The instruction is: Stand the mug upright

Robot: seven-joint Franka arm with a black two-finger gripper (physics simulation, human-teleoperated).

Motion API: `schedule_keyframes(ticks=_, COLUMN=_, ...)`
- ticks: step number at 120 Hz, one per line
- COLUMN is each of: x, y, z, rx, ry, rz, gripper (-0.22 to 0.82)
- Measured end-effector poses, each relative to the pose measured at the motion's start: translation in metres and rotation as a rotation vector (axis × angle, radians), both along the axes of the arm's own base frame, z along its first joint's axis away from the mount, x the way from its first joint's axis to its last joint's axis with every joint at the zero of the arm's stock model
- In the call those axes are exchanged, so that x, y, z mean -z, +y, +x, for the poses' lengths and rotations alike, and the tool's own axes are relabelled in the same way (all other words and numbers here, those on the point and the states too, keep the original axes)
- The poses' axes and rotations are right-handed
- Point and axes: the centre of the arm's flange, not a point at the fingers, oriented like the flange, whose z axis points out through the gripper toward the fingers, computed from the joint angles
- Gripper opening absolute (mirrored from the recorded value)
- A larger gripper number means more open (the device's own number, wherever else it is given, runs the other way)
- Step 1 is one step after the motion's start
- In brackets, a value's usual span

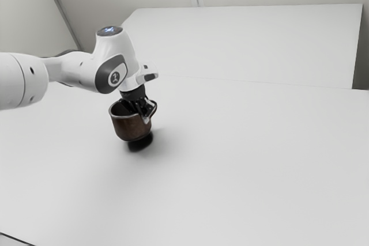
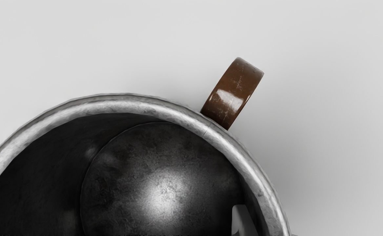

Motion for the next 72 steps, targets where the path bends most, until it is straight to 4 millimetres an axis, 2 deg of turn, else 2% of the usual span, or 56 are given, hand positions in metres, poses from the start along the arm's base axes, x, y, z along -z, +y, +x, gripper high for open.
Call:
schedule_keyframes(ticks=54, x=0.036, y=-0.009, z=0.004, rx=-0.069, ry=-0.058, rz=-0.035, gripper=-0.17)
schedule_keyframes(ticks=72, x=0.032, y=-0.015, z=0.005, rx=-0.069, ry=-0.075, rz=-0.048, gripper=0.16)
